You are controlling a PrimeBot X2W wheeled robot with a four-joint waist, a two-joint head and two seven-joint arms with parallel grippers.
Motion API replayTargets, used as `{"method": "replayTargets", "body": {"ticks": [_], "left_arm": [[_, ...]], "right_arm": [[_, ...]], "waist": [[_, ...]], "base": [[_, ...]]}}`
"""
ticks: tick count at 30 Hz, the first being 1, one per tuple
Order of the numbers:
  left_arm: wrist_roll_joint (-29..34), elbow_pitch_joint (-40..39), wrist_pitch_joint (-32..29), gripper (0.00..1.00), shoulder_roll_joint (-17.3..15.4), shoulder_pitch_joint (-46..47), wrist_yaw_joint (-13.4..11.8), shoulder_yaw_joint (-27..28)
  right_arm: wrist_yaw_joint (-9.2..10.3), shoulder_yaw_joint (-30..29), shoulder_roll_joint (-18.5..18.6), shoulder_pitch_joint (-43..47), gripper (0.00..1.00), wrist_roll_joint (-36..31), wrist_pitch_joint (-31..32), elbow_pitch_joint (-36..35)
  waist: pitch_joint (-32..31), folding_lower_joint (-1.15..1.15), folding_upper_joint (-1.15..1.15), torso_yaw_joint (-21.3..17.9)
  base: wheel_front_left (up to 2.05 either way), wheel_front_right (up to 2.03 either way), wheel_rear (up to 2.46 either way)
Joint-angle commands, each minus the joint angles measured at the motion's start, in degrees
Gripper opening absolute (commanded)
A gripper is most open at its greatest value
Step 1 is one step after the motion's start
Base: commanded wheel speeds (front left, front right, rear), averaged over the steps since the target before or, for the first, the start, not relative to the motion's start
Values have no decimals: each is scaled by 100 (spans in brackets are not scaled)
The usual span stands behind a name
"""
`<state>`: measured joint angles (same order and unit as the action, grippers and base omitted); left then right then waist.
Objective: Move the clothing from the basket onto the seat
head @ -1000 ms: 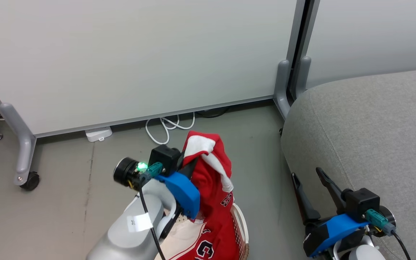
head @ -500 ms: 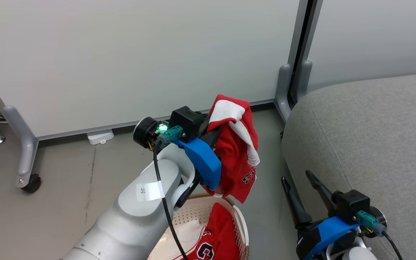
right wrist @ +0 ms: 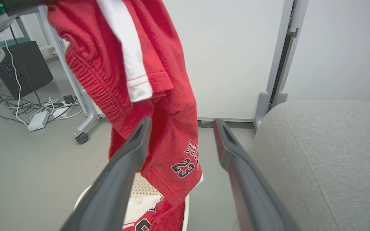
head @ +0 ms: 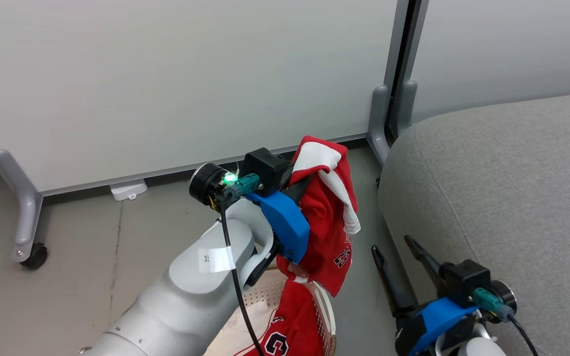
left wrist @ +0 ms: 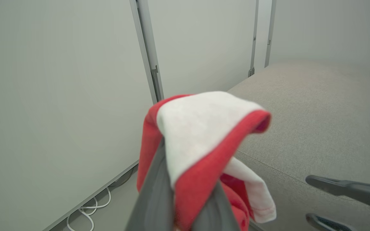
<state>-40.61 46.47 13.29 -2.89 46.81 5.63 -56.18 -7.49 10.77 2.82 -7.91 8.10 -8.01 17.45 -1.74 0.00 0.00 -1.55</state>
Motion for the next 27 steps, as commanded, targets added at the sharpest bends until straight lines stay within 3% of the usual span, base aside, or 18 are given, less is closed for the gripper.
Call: {"method": "replayTargets", "body": {"ticks": [1,10,27], "left_arm": [[-47,20,36,0,-2,86,-22,-30],[-363,39,67,0,-2,192,-91,-345],[-759,58,149,0,-3,413,-163,-769]], "right_arm": [[-1,73,12,-82,100,-61,35,22],[-1,833,15,-769,100,-420,240,504],[-1,1892,13,-2583,100,361,-127,2368]], "waist": [[4,0,0,-4],[69,0,0,3],[260,0,0,138]], "base": [[0,0,0],[0,0,0],[0,0,0]]}}
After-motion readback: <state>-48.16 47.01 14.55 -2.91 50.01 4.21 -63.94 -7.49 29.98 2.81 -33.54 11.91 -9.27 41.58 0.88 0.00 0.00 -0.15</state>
